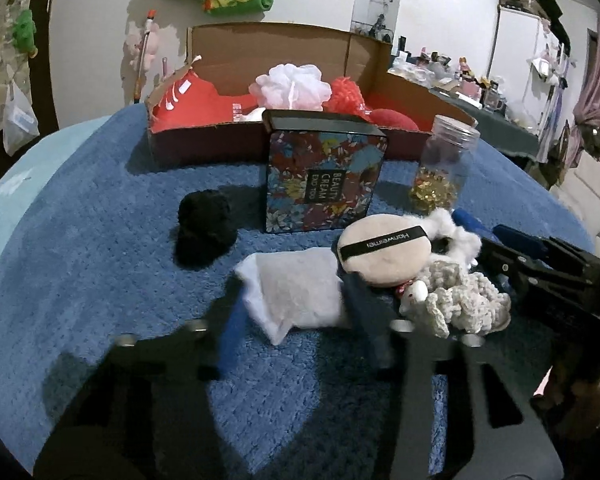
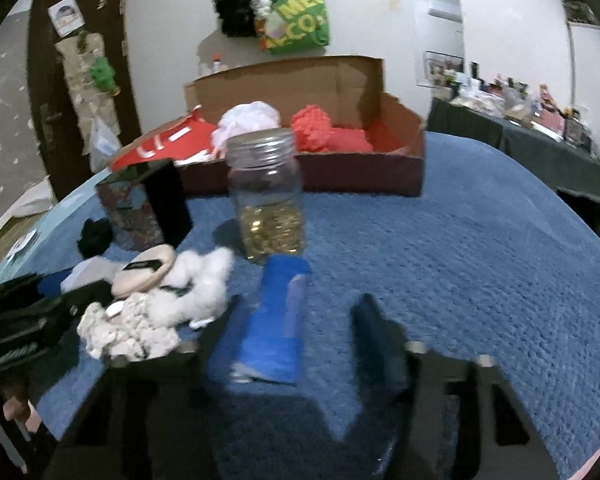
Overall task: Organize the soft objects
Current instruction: 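Grasp the white tissue sheet with the left tool while the right tool grasps the blue foam roll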
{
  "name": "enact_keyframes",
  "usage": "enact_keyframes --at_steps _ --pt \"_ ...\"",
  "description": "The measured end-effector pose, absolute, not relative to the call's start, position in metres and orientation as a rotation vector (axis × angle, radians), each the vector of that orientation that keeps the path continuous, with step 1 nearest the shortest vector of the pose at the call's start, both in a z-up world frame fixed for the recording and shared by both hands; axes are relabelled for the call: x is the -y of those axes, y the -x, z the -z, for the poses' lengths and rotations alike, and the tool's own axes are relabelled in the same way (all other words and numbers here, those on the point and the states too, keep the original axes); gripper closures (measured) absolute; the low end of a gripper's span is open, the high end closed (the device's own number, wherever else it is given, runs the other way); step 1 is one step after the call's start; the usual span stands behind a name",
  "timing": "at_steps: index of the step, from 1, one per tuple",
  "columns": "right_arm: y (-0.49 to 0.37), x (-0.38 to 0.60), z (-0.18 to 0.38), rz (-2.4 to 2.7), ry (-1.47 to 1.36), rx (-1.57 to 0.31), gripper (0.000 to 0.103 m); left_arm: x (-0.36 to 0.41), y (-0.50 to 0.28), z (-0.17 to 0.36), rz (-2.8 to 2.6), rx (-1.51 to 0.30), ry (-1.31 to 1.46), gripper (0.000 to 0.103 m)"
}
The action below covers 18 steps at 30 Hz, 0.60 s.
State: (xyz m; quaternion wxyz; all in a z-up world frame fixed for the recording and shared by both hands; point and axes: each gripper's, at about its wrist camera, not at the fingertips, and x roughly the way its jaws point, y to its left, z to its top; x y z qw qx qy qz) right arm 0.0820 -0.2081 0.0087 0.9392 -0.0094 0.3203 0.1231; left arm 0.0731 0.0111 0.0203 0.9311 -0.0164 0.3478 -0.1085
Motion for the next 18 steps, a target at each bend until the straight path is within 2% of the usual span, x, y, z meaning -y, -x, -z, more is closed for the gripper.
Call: enact_keyframes --at_steps 2,18 --pt "-0.079 0.203 -0.01 -0.273 0.042 -0.645 0.075 -0.011 -0.071 -0.021 0.229 -0.703 0.033 0.078" --pt "-0.067 0.196 -0.019 -0.298 0.04 -0.613 0.076 -0.004 -0.055 -0.034 0.261 -0.653 0.007 0.08"
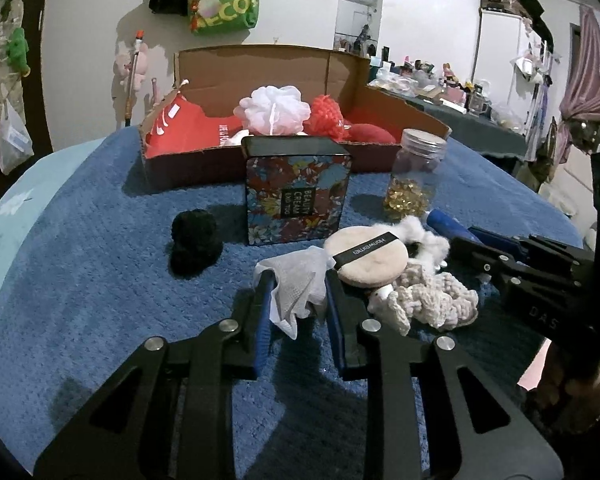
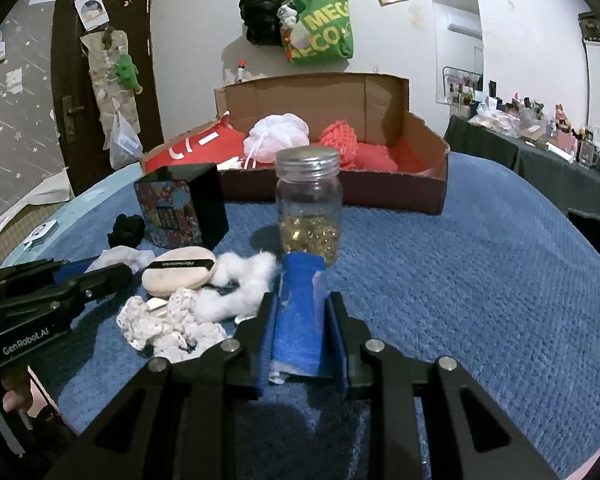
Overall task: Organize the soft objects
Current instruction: 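Grasp the white tissue sheet with the left tool while the right tool grasps the blue foam roll, then carry the tissue sheet and blue roll together over the red-lined box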
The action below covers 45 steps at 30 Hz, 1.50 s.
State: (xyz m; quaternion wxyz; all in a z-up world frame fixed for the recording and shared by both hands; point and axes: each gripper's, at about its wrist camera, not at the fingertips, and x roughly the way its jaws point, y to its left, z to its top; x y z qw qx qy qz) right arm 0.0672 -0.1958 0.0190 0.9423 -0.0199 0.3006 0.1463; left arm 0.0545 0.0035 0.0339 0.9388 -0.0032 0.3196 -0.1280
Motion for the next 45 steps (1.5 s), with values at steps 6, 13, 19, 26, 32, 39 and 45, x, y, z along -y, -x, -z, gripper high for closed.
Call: enact_keyframes --at_steps 6,13,19,26,32,39,45 --pt "-0.067 0.197 -0.02 -0.3 0.034 -0.612 0.076 -0.004 -0.055 -0.034 0.261 -0.652 0.009 0.08" --pt "-0.066 0.198 -0.02 -0.301 0.032 -0.608 0.076 -0.006 -0.054 -0.036 0.259 -0.649 0.006 0.08" --pt "-0.065 0.198 -0.022 -0.303 0.032 -0.608 0.076 -0.006 -0.053 -0.037 0.258 -0.648 0.007 0.08" --pt "-0.064 0.198 -0.023 -0.298 0.033 -0.608 0.076 -0.006 -0.053 -0.037 0.257 -0.647 0.005 0.08" --pt "-0.064 0.205 -0.024 -0.285 0.031 -0.616 0.076 -0.015 -0.052 -0.043 0.245 -0.646 0.004 0.08" --pt "-0.068 0.215 -0.028 -0.263 0.034 -0.631 0.076 -0.028 -0.053 -0.049 0.231 -0.667 0.016 0.08" --pt "-0.072 0.221 -0.031 -0.237 0.072 -0.646 0.076 -0.042 -0.06 -0.055 0.216 -0.683 0.01 0.08"
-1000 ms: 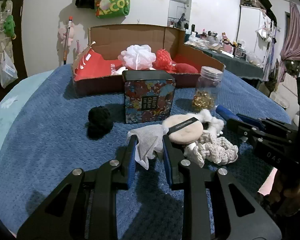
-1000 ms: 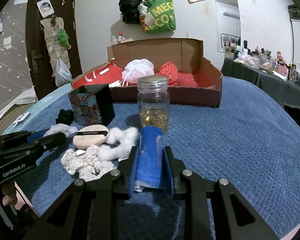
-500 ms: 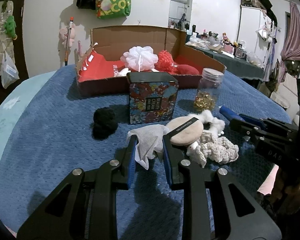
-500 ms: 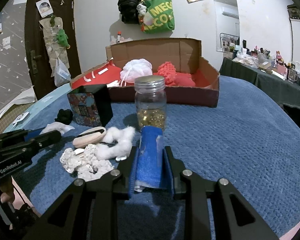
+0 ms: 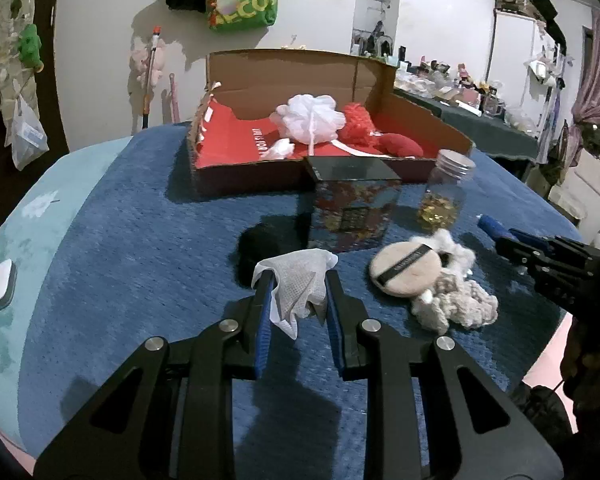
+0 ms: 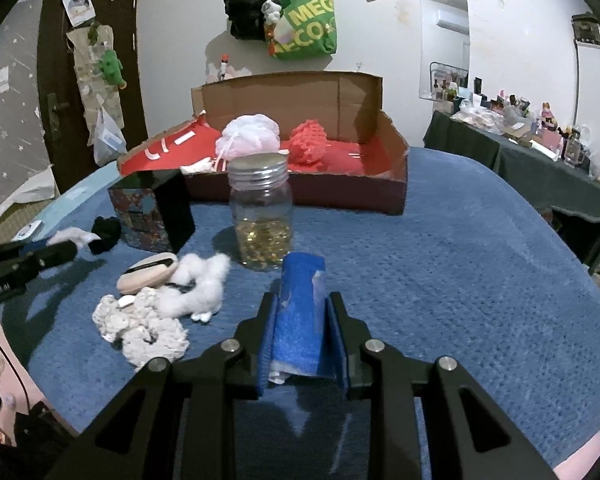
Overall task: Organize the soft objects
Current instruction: 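Carry the tissue sheet and blue roll together over the red-lined box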
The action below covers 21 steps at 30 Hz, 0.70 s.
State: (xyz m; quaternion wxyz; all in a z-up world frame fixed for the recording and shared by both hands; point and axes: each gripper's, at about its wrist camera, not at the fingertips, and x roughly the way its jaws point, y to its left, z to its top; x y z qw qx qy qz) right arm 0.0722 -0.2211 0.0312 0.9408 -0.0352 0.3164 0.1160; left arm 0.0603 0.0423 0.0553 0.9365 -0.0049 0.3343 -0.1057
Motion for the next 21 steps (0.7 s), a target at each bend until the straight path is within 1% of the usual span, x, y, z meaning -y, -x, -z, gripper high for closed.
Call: enact_keyframes --at_steps 7,21 --pt "-0.086 0.226 -0.035 -0.217 0.116 -0.664 0.076 -0.058 -0.079 -0.06 0.215 -0.714 0.004 0.08" --pt "-0.127 0.236 -0.052 -0.234 0.139 -0.685 0.076 -0.066 -0.124 -0.063 0.265 -0.781 -0.047 0.08"
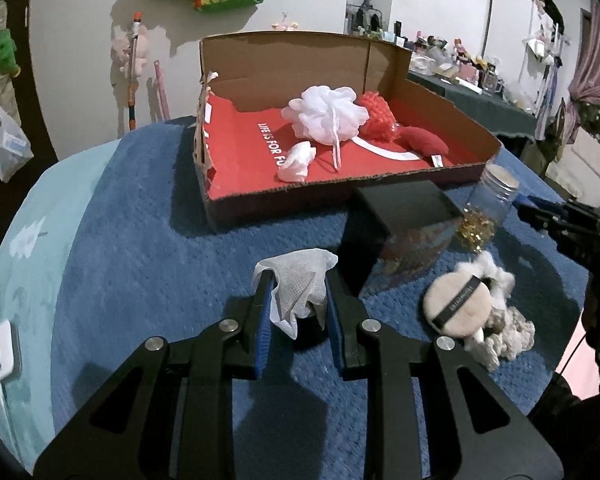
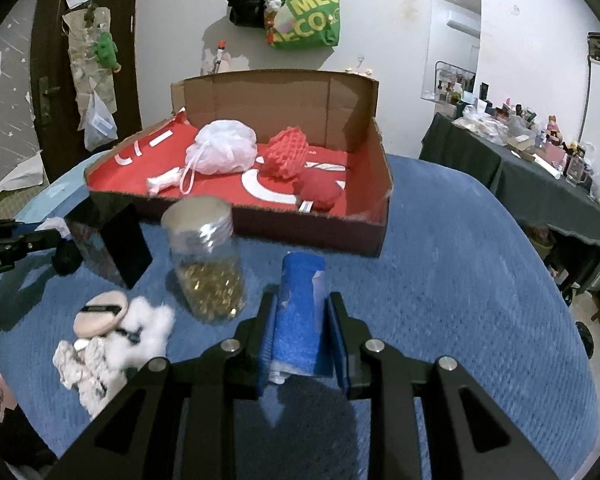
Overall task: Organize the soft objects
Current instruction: 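Carry the tissue sheet and blue roll together over the red-lined box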
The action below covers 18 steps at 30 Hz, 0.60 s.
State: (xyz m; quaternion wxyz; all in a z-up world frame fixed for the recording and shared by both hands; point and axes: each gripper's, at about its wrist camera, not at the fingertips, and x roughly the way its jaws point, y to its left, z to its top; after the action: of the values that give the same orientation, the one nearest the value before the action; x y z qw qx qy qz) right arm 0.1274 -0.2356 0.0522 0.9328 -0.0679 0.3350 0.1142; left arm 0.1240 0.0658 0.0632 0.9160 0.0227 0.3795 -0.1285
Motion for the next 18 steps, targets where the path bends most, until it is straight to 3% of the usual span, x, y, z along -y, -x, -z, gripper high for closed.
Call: enact_keyframes --at_steps 18 --pt "-0.175 0.24 -0.065 -0.412 0.095 -0.709 0.076 -0.071 -0.175 -0.075 0.401 -0.784 -0.103 0.08"
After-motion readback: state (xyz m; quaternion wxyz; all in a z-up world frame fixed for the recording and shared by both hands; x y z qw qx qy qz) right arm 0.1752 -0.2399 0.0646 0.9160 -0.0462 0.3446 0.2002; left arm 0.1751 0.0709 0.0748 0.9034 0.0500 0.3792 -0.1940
